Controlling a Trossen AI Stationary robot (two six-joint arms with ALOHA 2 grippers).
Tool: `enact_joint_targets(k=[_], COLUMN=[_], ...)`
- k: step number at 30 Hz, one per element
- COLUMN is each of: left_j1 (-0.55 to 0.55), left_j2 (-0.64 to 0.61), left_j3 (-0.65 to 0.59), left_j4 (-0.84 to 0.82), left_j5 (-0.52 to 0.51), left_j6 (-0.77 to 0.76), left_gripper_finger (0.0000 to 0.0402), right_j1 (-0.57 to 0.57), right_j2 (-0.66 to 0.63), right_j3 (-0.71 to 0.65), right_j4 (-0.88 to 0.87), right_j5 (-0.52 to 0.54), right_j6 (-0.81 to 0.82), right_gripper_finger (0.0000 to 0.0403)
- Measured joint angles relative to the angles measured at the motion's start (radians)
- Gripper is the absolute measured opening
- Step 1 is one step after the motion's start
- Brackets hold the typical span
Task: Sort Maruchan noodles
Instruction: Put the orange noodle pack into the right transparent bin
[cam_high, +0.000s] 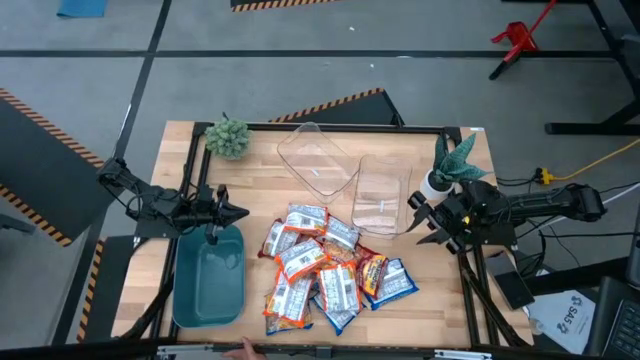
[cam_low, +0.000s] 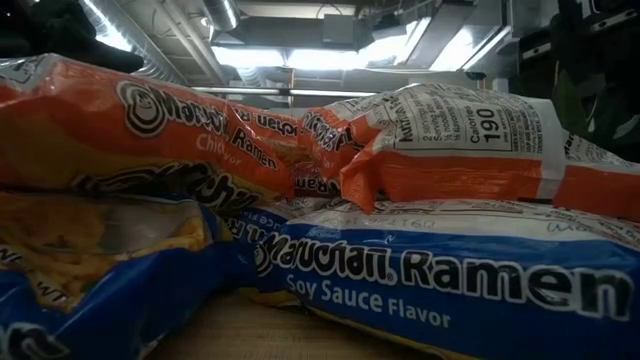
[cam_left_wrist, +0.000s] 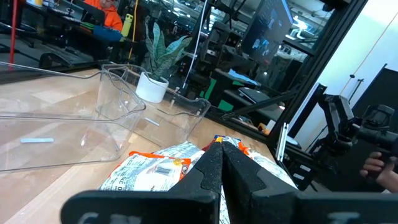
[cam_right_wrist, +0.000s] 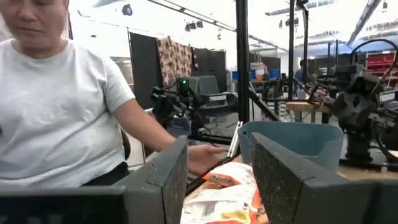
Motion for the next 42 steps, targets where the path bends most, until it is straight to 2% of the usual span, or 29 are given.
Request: enact_joint_targets(k=[5, 10, 13, 16, 20, 22, 26, 31, 34, 37, 42], left_j1=[0.0, 0.0, 0.0, 0.0, 0.0, 0.0, 0.0, 0.0, 0.0, 0.0, 0.0], left_j2=[0.0, 0.0, 0.0, 0.0, 0.0, 0.0, 0.0, 0.0, 0.0, 0.0, 0.0], left_j3=[0.0, 0.0, 0.0, 0.0, 0.0, 0.0, 0.0, 0.0, 0.0, 0.0, 0.0], left_j4=[0.0, 0.0, 0.0, 0.0, 0.0, 0.0, 0.0, 0.0, 0.0, 0.0, 0.013], left_j5=[0.0, 0.0, 0.0, 0.0, 0.0, 0.0, 0.0, 0.0, 0.0, 0.0, -0.026], left_j6=[0.0, 0.0, 0.0, 0.0, 0.0, 0.0, 0.0, 0.0, 0.0, 0.0, -0.003], left_gripper_finger=[0.0, 0.0, 0.0, 0.0, 0.0, 0.0, 0.0, 0.0, 0.0, 0.0, 0.0], right_j1=[0.0, 0.0, 0.0, 0.0, 0.0, 0.0, 0.0, 0.001, 0.006, 0.031, 0.046], right_j2=[0.0, 0.001, 0.0, 0.0, 0.003, 0.019, 0.08, 0.214, 0.286, 0.35, 0.436], right_j3=[0.0, 0.0, 0.0, 0.001, 0.006, 0.052, 0.237, 0.495, 0.585, 0.61, 0.61], right_j4=[-0.001, 0.017, 0.036, 0.035, -0.053, -0.169, -0.496, -0.867, -1.027, -1.097, -1.067], right_j5=[0.096, 0.282, 0.359, 0.498, 0.593, 0.619, 0.596, 0.441, 0.384, 0.384, 0.408], right_j6=[0.031, 0.07, 0.098, 0.098, 0.124, 0.142, 0.133, 0.027, -0.039, -0.065, -0.069], right_gripper_finger=[0.016, 0.016, 0.016, 0.016, 0.016, 0.016, 0.016, 0.016, 0.016, 0.016, 0.0161])
